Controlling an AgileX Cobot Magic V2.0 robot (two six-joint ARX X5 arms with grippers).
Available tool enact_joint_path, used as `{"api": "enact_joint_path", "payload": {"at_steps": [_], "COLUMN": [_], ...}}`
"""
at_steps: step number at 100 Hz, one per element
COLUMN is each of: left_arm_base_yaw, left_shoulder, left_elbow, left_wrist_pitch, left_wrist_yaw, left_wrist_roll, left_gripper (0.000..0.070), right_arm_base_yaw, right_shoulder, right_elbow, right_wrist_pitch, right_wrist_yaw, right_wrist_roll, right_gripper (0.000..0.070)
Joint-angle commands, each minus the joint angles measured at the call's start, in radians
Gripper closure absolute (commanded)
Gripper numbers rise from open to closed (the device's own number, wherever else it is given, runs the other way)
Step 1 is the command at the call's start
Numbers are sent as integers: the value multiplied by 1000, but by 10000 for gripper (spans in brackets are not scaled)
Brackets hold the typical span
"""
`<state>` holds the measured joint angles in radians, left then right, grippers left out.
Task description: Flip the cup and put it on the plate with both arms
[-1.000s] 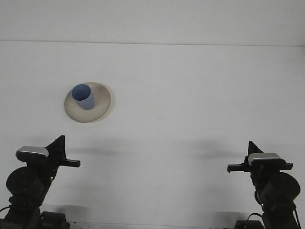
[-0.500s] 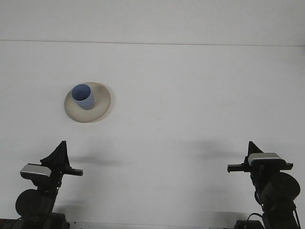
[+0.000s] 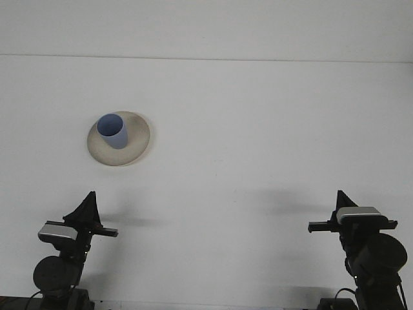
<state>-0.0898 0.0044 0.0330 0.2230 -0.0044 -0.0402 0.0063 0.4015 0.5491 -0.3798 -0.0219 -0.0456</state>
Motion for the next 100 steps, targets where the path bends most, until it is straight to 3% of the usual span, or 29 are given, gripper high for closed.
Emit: {"api": "enact_joint_path", "payload": {"at_steps": [1, 100], "left_arm_base_yaw": [-1, -1], "left_shoulder": [-1, -1], "left_elbow": [-19, -19], "left_wrist_pitch": [11, 8], "left_wrist_yaw": [-2, -2], "left_wrist_roll": [2, 2], "left_gripper": [689, 689], "right_arm_base_yaw": [1, -1], "right_shoulder": [3, -28], "right_elbow": [8, -6], "right_wrist_pitch": [16, 53], "right_wrist_yaw": [3, 3], "right_wrist_roll": [-4, -4], "right_gripper": [697, 697]}}
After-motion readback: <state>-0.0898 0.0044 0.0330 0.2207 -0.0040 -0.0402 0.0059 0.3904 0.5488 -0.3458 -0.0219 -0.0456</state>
